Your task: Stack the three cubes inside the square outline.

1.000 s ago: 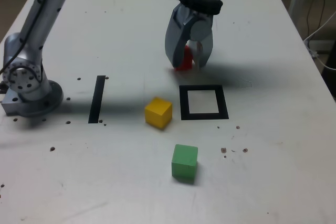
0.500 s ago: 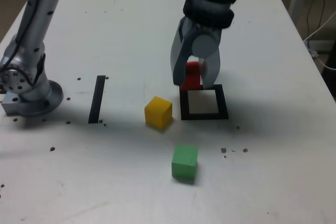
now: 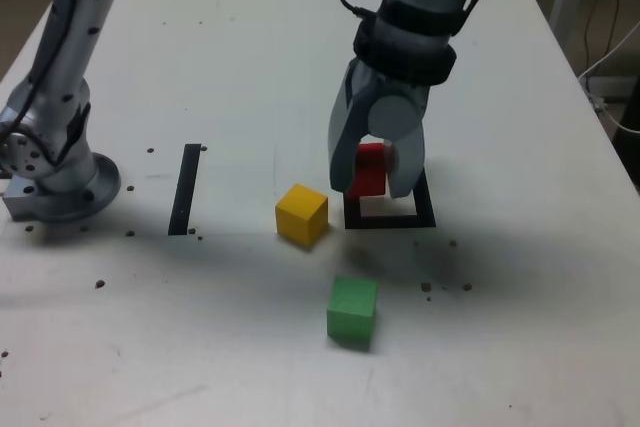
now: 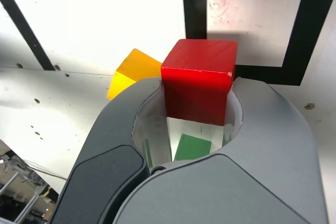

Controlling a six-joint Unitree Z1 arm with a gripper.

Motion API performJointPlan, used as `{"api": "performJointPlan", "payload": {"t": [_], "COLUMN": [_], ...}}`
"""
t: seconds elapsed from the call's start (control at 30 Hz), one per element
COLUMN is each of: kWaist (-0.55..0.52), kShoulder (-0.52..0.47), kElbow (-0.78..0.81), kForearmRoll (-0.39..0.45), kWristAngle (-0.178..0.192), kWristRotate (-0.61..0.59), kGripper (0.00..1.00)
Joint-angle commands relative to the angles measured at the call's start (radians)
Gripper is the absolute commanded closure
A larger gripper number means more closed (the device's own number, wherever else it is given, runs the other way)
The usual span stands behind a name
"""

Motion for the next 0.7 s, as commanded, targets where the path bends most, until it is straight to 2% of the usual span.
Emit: {"api": "performJointPlan", "payload": {"t": [0.0,0.3,0.67], "kWaist": [0.001,0.023,0.038], "kShoulder": [0.018,0.058,0.086], "kElbow": [-0.013,-0.043,-0.063], "kForearmRoll": [-0.003,-0.004,-0.005], "kWristAngle": [0.008,0.026,0.032], "kWristRotate": [0.007,0.029,0.045], "kGripper": [0.73,0.73,0.73]}}
